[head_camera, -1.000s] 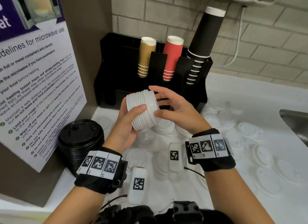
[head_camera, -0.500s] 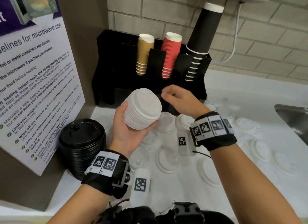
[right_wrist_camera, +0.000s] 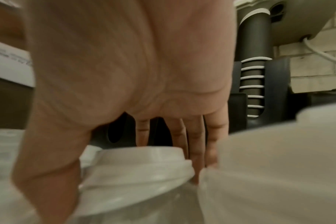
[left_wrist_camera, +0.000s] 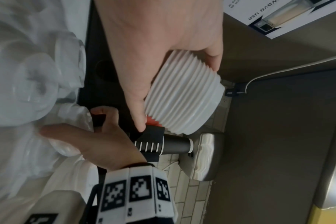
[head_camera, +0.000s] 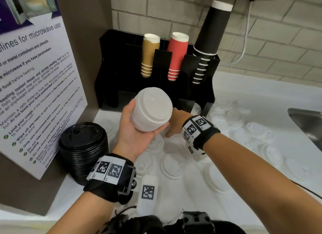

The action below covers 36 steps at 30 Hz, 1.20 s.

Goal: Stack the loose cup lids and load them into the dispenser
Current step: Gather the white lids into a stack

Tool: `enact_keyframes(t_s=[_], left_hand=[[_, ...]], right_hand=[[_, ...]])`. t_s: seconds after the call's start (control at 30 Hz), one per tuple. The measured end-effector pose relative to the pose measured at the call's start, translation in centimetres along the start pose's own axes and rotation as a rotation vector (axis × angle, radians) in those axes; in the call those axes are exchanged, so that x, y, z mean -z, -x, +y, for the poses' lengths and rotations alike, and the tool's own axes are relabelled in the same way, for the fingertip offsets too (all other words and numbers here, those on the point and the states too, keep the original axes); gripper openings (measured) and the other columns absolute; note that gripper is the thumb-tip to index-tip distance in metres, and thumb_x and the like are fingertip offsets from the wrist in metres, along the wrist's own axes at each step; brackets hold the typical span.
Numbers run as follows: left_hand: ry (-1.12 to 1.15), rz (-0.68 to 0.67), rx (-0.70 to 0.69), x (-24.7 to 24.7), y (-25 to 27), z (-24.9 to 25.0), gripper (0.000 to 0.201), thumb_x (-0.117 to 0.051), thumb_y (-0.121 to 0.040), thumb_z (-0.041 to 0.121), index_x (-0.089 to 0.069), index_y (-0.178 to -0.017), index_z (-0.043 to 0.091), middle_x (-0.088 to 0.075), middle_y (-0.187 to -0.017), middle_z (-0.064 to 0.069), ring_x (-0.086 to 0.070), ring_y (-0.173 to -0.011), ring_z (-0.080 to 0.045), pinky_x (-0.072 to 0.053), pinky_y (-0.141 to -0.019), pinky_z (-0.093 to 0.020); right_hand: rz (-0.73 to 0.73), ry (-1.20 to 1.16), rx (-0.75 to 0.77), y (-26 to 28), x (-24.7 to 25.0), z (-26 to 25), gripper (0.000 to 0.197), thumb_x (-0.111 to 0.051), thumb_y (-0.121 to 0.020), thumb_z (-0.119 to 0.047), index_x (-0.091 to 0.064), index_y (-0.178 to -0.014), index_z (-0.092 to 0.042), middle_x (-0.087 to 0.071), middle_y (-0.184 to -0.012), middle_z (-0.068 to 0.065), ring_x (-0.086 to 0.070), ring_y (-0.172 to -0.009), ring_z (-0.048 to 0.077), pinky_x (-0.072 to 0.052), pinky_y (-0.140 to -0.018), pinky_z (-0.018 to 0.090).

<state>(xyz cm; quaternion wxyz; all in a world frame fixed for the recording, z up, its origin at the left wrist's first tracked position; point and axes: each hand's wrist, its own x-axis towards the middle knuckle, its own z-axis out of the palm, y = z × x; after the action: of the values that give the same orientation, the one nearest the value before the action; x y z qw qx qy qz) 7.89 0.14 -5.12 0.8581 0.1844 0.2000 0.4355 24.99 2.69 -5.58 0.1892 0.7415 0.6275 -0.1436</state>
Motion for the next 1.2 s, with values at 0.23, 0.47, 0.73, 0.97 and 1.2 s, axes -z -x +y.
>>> enact_keyframes(t_s=[0.23,0.47,0.73,0.97,1.2], left_hand=[[0.017,-0.006,-0.083,-0.5,0.3,1.0,0.069,-0.058,-0.075,0.049,-0.053,-0.138,0.021,-0.062,-0.131,-0.014,-0.062,-0.116,-0.032,-0.054,-0.089,-0.053],[0.037,-0.051,-0.164,-1.1,0.6,2.1,0.053,-0.057,-0.077,0.048,-0.064,-0.123,0.022,-0.062,-0.131,-0.014,-0.059,-0.121,-0.036,-0.051,-0.093,-0.058],[-0.016,-0.05,-0.164,-1.4,0.9,2.2,0.098,-0.086,-0.053,0.053,-0.051,-0.139,0.021,-0.054,-0.141,-0.017,-0.052,-0.128,-0.041,-0.05,-0.096,-0.057],[0.048,-0.032,-0.106,-0.9,0.6,1.5,0.075,-0.067,-0.072,0.052,-0.051,-0.138,0.021,-0.054,-0.14,-0.019,-0.054,-0.124,-0.045,-0.05,-0.093,-0.06],[0.061,0.051,-0.069,-0.5,-0.1,1.0,0.063,-0.059,-0.081,0.053,-0.056,-0.132,0.017,-0.065,-0.127,-0.015,-0.064,-0.115,-0.035,-0.052,-0.095,-0.052]], right_hand=[[0.044,-0.233,0.241,1.7,2.1,0.5,0.09,-0.078,-0.072,-0.044,-0.029,-0.147,-0.033,-0.04,-0.138,0.008,-0.044,-0.124,0.027,-0.042,-0.106,0.042],[0.087,-0.571,0.432,1.2,2.1,-1.9,0.07,-0.08,-0.076,-0.032,-0.05,-0.137,-0.019,-0.057,-0.133,-0.002,-0.051,-0.123,0.017,-0.04,-0.108,0.032],[-0.082,0.034,0.182,1.0,3.0,0.5,0.107,-0.082,-0.071,-0.045,-0.02,-0.152,-0.014,-0.041,-0.147,0.008,-0.043,-0.132,0.024,-0.041,-0.105,0.035],[-0.023,0.313,0.125,0.5,0.4,1.8,0.083,-0.077,-0.071,-0.046,-0.034,-0.141,-0.032,-0.057,-0.122,0.004,-0.05,-0.119,0.027,-0.037,-0.096,0.042],[0.157,-0.288,0.215,2.0,1.4,4.4,0.072,-0.08,-0.069,-0.034,-0.036,-0.126,-0.029,-0.051,-0.114,0.003,-0.054,-0.107,0.027,-0.05,-0.087,0.042]])
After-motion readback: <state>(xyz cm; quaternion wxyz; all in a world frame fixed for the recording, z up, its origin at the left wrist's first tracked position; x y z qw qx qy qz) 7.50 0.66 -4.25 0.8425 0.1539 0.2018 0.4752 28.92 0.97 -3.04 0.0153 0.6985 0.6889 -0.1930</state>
